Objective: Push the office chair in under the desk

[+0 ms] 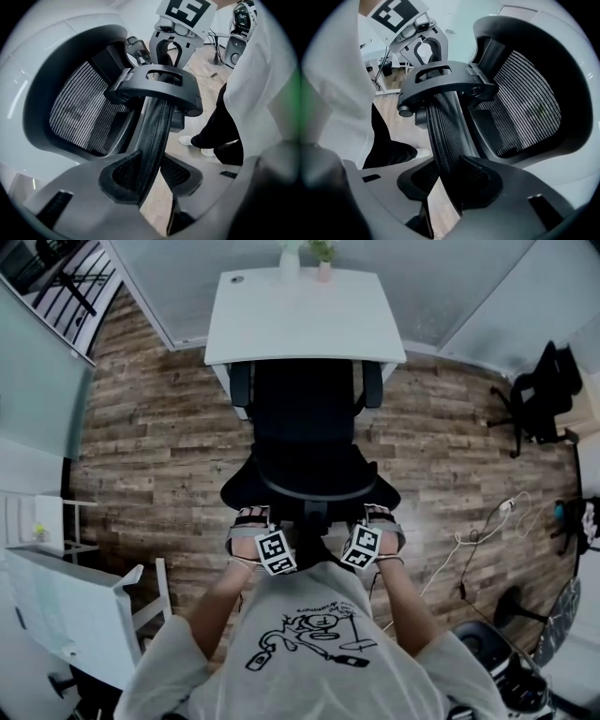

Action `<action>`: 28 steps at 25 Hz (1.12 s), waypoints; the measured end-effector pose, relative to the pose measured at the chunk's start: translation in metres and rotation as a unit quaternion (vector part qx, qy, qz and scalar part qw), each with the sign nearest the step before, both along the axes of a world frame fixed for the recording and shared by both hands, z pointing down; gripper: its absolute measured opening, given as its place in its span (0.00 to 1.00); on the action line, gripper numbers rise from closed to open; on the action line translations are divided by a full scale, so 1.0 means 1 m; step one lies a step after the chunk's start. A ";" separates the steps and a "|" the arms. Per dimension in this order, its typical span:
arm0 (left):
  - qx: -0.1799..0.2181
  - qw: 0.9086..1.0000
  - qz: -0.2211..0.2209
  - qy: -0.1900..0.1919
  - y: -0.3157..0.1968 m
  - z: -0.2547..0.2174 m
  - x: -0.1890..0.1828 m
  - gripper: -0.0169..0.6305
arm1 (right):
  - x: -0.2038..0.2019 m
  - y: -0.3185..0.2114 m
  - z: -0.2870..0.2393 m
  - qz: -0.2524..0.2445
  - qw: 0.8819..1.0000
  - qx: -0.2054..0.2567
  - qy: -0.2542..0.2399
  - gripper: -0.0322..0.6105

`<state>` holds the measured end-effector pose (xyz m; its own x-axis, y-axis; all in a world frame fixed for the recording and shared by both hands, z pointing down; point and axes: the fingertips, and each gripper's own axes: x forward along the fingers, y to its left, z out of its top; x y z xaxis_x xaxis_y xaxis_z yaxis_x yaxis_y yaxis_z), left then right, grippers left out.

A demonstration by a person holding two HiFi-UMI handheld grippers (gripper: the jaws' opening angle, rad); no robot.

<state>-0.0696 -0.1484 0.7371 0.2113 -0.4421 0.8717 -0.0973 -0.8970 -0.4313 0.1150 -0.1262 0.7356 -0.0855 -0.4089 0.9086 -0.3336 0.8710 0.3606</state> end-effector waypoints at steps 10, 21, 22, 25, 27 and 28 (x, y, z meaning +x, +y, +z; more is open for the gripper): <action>-0.007 1.000 0.003 0.003 -0.031 -0.001 0.011 0.24 | 0.012 -0.031 0.000 0.004 1.000 0.002 0.001 0.30; -0.003 1.000 -0.006 -0.001 -0.069 -0.001 0.017 0.24 | 0.017 -0.069 -0.002 -0.004 1.000 0.011 -0.001 0.30; -0.003 1.000 -0.006 -0.001 -0.072 -0.001 0.019 0.24 | 0.019 -0.072 -0.002 -0.006 1.000 0.013 0.000 0.30; -0.002 1.000 -0.008 -0.003 -0.082 -0.002 0.021 0.24 | 0.021 -0.083 -0.002 -0.013 1.000 0.018 0.000 0.29; -0.003 1.000 -0.013 -0.006 -0.089 -0.001 0.020 0.24 | 0.020 -0.088 -0.002 -0.015 1.000 0.019 -0.002 0.29; -0.004 1.000 -0.015 -0.008 -0.092 -0.001 0.019 0.24 | 0.019 -0.091 -0.002 -0.016 1.000 0.019 -0.003 0.29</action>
<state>-0.0502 -0.2401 0.7366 0.1850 -0.4401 0.8787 -0.1172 -0.8976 -0.4249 0.1341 -0.2169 0.7341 -0.1044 -0.4399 0.8920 -0.3082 0.8670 0.3915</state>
